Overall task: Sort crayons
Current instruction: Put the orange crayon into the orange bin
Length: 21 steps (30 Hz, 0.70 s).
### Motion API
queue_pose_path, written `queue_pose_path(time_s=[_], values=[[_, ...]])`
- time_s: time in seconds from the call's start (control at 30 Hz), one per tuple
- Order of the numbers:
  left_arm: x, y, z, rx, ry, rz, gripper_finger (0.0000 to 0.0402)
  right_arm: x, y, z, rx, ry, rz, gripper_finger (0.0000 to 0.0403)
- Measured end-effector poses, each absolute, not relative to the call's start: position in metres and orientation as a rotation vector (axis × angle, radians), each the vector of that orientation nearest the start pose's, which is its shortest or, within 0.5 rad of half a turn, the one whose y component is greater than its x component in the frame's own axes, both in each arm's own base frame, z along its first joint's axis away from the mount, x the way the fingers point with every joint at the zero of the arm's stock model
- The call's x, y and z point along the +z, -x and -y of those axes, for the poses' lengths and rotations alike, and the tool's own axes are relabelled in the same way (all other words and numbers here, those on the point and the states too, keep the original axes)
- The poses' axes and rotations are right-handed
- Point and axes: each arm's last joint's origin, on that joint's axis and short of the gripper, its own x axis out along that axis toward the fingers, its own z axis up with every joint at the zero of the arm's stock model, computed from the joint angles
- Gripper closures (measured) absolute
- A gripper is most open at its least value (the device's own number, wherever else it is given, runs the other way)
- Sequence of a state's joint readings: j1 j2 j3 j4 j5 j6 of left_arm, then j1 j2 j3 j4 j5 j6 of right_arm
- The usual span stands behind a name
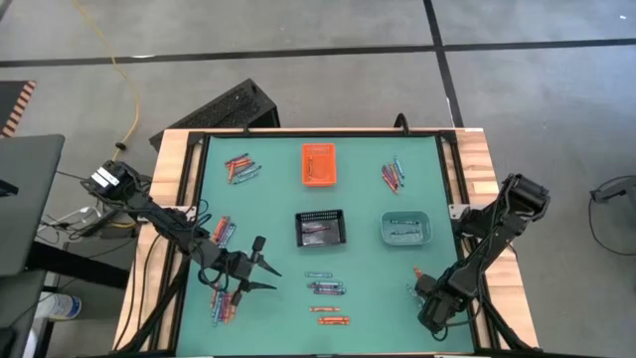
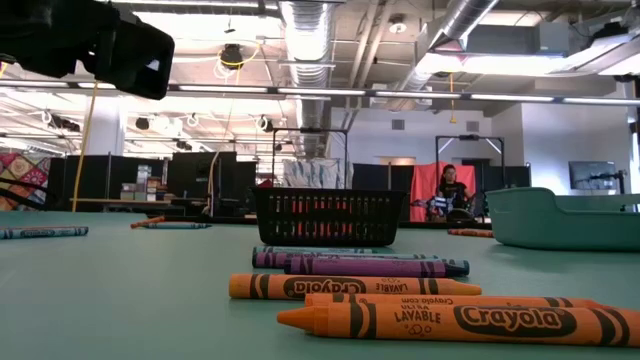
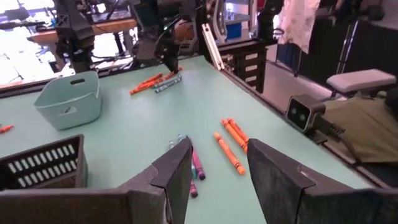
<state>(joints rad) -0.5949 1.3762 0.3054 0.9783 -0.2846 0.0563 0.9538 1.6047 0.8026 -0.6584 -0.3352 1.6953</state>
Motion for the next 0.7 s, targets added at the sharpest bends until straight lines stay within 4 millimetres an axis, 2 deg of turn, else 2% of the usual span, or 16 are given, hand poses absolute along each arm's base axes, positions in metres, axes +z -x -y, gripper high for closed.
queue_pose_path(time_s=[0.17, 0.3, 0.4, 0.57, 0.7], values=[[0.167, -0.199, 0.124, -0.310, -0.096, -0.076, 0.0255, 0.157, -0.143, -0.213, -0.387, -0.717, -1.785, 0.0399], [0.167, -0.199, 0.124, -0.308, -0.071, -0.079, 0.0255, 0.178, -0.148, -0.211, -0.350, -0.705, -1.678, 0.0401], [0.170, -0.199, 0.125, -0.307, -0.057, -0.058, 0.0255, 0.193, -0.157, -0.207, -0.299, -0.648, -1.438, 0.0401], [0.180, -0.199, 0.124, -0.284, -0.010, 0.034, 0.0256, 0.208, -0.181, -0.197, -0.252, -0.377, -0.924, 0.0402], [0.192, -0.202, 0.122, -0.235, 0.044, 0.129, 0.0256, 0.218, -0.208, -0.195, -0.200, -0.221, -0.682, 0.0402]])
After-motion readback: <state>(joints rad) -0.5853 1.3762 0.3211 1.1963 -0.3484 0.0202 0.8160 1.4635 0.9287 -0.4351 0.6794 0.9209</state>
